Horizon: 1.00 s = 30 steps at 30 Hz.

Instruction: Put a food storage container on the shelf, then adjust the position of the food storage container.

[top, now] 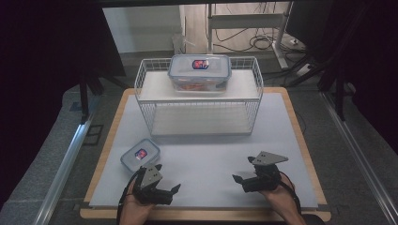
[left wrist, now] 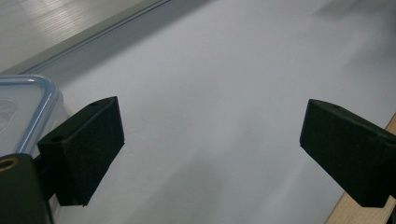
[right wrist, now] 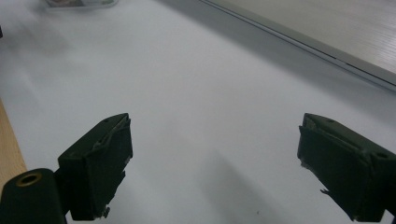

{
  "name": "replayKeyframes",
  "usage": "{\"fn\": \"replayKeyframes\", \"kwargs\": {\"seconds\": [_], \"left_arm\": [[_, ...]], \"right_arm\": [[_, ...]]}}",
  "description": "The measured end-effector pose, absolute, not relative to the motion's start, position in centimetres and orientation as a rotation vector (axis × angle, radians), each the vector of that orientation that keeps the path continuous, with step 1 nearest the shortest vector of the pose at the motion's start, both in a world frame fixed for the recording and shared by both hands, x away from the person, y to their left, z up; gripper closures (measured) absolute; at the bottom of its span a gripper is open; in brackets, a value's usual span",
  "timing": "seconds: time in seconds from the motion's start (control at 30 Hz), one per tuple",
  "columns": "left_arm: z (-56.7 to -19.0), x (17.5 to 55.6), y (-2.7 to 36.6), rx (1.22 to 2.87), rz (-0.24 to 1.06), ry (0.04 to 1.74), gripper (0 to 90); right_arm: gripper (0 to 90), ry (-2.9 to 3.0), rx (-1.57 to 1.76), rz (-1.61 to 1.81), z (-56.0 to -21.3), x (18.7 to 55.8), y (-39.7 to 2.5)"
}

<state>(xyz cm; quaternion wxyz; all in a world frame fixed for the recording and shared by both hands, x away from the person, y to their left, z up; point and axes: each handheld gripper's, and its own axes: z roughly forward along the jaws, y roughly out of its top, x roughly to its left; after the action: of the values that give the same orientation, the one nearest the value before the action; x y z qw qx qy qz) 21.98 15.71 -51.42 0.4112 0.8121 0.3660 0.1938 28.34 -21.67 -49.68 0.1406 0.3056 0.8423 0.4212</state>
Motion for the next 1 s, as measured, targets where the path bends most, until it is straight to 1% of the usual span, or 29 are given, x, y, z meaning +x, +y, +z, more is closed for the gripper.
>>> {"fn": "replayKeyframes", "kwargs": {"seconds": [0.23, 0.27, 0.3, 0.43, 0.6, 0.7, 0.77, 0.83, 1.0], "left_arm": [[-51.0, 22.4, 16.1, 2.043, 0.443, 1.003, 6.6], [-50.9, 22.4, 16.3, 2.037, 0.453, 1.021, 8.4], [-50.7, 22.5, 16.5, 2.035, 0.461, 1.031, 11.5], [-50.2, 22.7, 18.0, 1.985, 0.470, 1.081, 30.1], [-49.7, 23.0, 20.7, 1.913, 0.455, 1.168, 62.2], [-49.4, 23.0, 22.2, 1.891, 0.504, 1.215, 80.8], [-49.3, 23.0, 23.1, 1.874, 0.553, 1.252, 86.6], [-49.2, 22.9, 24.4, 1.843, 0.597, 1.302, 89.9], [-49.6, 23.0, 27.6, 1.789, 0.663, 1.427, 90.0]], "right_arm": [[9.5, 2.432, 0.883, 1.192, -50.0, 28.7, -21.8], [9.5, 2.433, 0.886, 1.192, -50.0, 28.7, -21.8], [9.5, 2.435, 0.889, 1.188, -50.1, 28.7, -21.8], [9.5, 2.442, 0.884, 1.183, -50.2, 28.8, -21.7], [9.5, 2.453, 0.879, 1.172, -50.3, 28.8, -21.7], [9.6, 2.453, 0.880, 1.170, -50.4, 28.8, -21.7], [9.7, 2.453, 0.881, 1.169, -50.4, 28.8, -21.7], [9.8, 2.454, 0.881, 1.166, -50.4, 28.8, -21.7], [9.9, 2.464, 0.876, 1.157, -50.4, 28.9, -21.8]]}}
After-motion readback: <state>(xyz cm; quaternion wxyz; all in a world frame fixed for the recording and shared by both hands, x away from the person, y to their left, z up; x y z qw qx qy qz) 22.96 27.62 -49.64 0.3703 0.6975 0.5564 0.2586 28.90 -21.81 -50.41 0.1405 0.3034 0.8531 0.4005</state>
